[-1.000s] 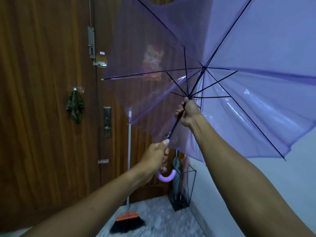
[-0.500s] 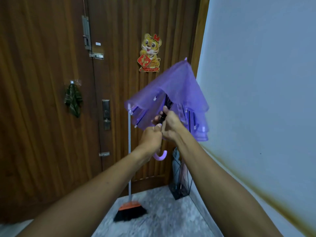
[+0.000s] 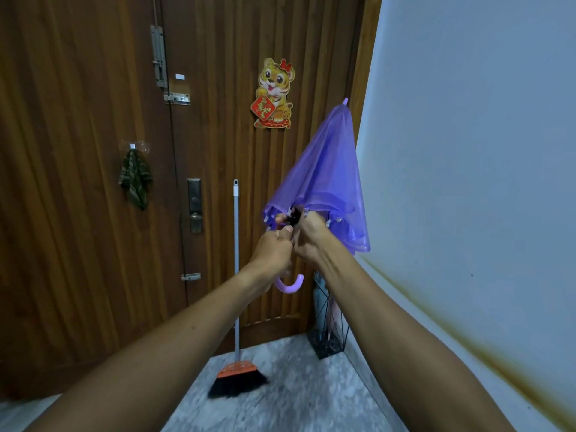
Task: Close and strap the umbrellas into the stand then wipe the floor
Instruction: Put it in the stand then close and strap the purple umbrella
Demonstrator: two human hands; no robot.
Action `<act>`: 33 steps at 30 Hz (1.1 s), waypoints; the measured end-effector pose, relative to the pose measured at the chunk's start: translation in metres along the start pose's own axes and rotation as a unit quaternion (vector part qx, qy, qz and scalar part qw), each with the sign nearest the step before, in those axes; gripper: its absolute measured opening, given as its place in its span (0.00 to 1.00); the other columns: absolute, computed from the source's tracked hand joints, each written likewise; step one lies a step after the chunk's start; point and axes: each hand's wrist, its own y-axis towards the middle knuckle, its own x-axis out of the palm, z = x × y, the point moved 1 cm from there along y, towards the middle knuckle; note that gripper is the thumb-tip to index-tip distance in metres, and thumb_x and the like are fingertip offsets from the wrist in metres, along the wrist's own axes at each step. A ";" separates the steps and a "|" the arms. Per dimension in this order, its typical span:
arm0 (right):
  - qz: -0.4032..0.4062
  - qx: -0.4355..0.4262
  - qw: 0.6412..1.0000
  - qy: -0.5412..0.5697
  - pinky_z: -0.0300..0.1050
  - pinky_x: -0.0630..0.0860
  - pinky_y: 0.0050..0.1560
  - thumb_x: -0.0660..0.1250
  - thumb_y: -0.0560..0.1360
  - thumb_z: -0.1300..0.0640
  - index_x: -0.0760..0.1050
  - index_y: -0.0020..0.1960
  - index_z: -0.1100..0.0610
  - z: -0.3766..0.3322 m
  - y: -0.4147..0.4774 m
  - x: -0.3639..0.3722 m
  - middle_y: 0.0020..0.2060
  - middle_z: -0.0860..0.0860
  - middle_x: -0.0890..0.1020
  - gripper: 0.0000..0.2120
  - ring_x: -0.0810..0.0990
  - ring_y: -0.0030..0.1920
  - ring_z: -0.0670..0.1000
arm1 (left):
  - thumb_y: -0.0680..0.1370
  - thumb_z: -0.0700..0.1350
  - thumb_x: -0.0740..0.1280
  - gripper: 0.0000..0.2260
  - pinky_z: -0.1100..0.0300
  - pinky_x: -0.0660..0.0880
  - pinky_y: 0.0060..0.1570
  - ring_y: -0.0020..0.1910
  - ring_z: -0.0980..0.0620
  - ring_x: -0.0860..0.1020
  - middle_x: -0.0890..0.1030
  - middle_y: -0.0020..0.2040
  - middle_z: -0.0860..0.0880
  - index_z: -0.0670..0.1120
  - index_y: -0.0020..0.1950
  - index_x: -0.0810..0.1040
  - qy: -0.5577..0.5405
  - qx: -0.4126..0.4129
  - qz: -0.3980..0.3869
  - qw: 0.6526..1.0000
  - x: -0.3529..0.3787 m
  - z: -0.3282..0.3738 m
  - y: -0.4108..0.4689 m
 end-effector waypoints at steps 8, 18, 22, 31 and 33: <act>0.021 -0.024 0.980 -0.194 0.42 0.70 0.36 0.54 0.85 0.46 0.77 0.54 0.52 -0.007 -0.019 0.001 0.43 0.51 0.84 0.16 0.78 0.38 0.49 | 0.85 0.51 0.55 0.17 0.62 0.67 0.29 0.29 0.51 0.73 0.76 0.30 0.51 0.47 0.43 0.78 0.047 0.039 0.042 0.997 -0.020 0.008 0.014; 0.079 -0.157 0.950 -0.257 0.42 0.74 0.44 0.63 0.81 0.49 0.78 0.52 0.52 -0.049 -0.030 -0.018 0.46 0.46 0.81 0.08 0.79 0.46 0.45 | 0.85 0.50 0.53 0.22 0.56 0.63 0.34 0.29 0.48 0.68 0.69 0.28 0.48 0.44 0.33 0.69 0.136 0.074 0.167 0.974 -0.056 0.013 0.031; 0.082 -0.139 0.967 -0.197 0.51 0.83 0.49 0.68 0.73 0.33 0.73 0.62 0.55 -0.072 -0.007 -0.010 0.52 0.52 0.84 0.30 0.86 0.48 0.50 | 0.83 0.57 0.53 0.25 0.51 0.75 0.33 0.27 0.49 0.66 0.65 0.23 0.52 0.44 0.30 0.65 0.131 0.113 0.133 0.976 -0.044 -0.004 0.017; 0.195 -0.189 0.959 -0.083 0.55 0.84 0.48 0.77 0.56 0.50 0.79 0.48 0.53 -0.070 0.008 0.017 0.43 0.50 0.86 0.21 0.86 0.42 0.55 | 0.85 0.53 0.53 0.23 0.45 0.69 0.30 0.24 0.49 0.71 0.69 0.25 0.49 0.44 0.33 0.69 0.232 0.295 0.033 0.926 -0.020 -0.002 -0.021; 0.200 -0.193 0.955 -0.105 0.56 0.84 0.48 0.72 0.60 0.54 0.78 0.45 0.53 -0.066 0.007 0.016 0.42 0.49 0.86 0.14 0.85 0.41 0.54 | 0.84 0.56 0.53 0.26 0.45 0.72 0.30 0.24 0.50 0.72 0.71 0.24 0.49 0.42 0.33 0.70 0.261 0.278 0.004 0.925 -0.025 -0.003 -0.021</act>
